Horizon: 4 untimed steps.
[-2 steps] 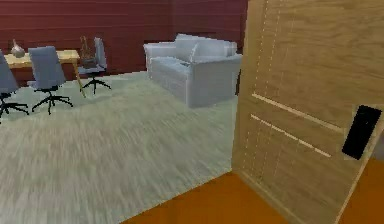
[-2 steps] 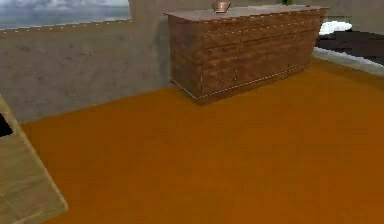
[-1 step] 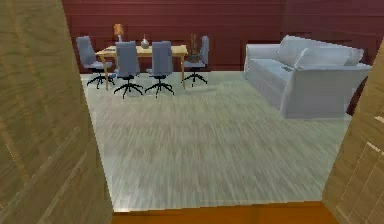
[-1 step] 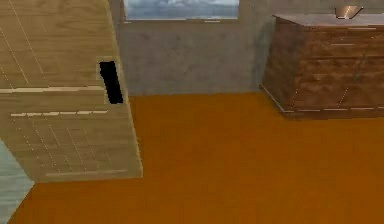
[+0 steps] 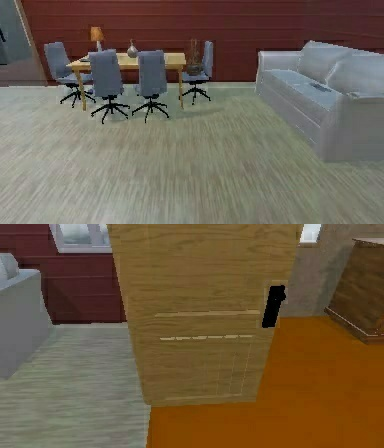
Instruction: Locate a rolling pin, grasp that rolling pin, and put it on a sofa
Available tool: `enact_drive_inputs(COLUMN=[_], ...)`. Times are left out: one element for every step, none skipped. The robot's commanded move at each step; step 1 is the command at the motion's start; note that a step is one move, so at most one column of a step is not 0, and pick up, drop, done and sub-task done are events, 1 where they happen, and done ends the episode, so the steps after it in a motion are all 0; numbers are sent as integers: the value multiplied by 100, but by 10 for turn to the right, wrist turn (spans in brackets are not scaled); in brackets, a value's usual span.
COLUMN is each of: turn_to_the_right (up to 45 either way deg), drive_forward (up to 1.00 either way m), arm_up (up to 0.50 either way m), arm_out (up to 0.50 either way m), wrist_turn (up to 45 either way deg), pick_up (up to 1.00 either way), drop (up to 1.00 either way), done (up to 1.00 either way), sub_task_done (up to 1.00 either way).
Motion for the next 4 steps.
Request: enact_drive_inputs(turn_to_the_right=[-30,0,-450,0], drive_forward=[0,50,0,100], arm_up=[0,0,0,0], arm_out=[0,0,0,0], wrist_turn=[0,0,0,0], pick_up=[0,0,0,0], drop=[0,0,0,0], done=[0,0,0,0], sub_task_done=[0,0,0,0])
